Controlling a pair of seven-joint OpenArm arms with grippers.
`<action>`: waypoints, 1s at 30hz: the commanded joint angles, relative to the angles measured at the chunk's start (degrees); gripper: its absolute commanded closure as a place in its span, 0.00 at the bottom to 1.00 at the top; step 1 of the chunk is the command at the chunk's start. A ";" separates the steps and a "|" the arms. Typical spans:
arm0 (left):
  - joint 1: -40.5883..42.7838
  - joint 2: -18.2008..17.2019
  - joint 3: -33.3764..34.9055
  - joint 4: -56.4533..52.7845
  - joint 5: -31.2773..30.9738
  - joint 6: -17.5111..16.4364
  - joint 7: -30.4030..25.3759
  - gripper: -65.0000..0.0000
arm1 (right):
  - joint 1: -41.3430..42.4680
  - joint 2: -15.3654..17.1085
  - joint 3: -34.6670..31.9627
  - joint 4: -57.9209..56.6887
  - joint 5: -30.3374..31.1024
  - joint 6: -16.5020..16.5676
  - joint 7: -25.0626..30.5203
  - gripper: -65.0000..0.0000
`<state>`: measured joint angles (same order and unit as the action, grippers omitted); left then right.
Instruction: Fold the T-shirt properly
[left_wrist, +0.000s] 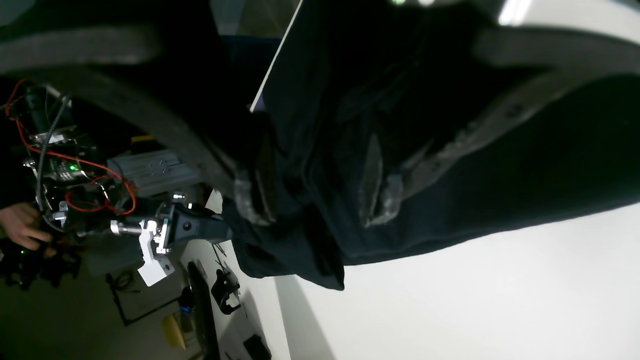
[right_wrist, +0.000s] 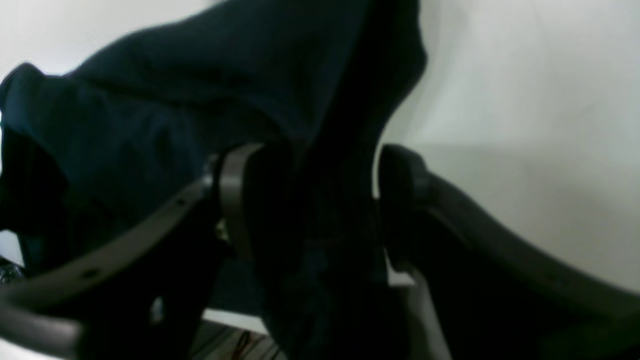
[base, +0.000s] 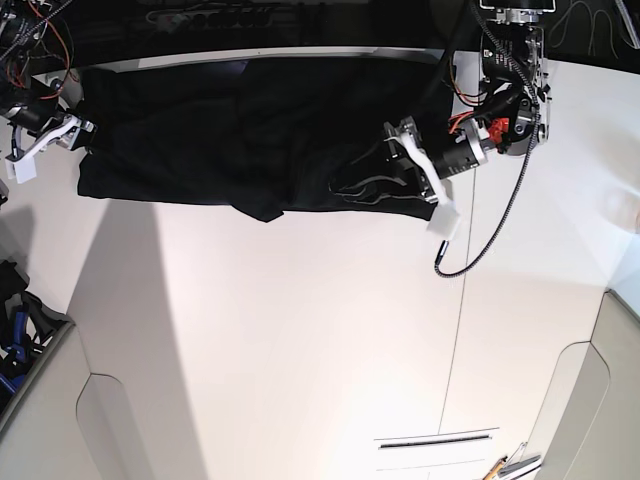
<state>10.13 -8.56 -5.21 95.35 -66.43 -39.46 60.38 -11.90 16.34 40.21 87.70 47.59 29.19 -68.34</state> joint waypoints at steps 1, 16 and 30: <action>-0.61 -0.20 -0.07 1.03 -1.46 -0.54 -1.01 0.53 | 0.31 0.96 0.28 0.72 2.19 0.87 0.55 0.47; -0.55 -0.20 -2.47 7.85 -1.18 -0.54 -0.57 0.53 | 0.98 0.98 0.28 0.79 2.84 0.83 -0.74 1.00; 3.43 -0.63 -16.70 11.78 2.49 -0.54 -0.59 0.53 | 0.72 0.94 0.28 7.39 13.33 3.28 -6.99 1.00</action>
<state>13.85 -8.71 -21.82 106.13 -62.43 -39.46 60.60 -11.57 16.34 40.16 94.19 59.44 32.14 -75.77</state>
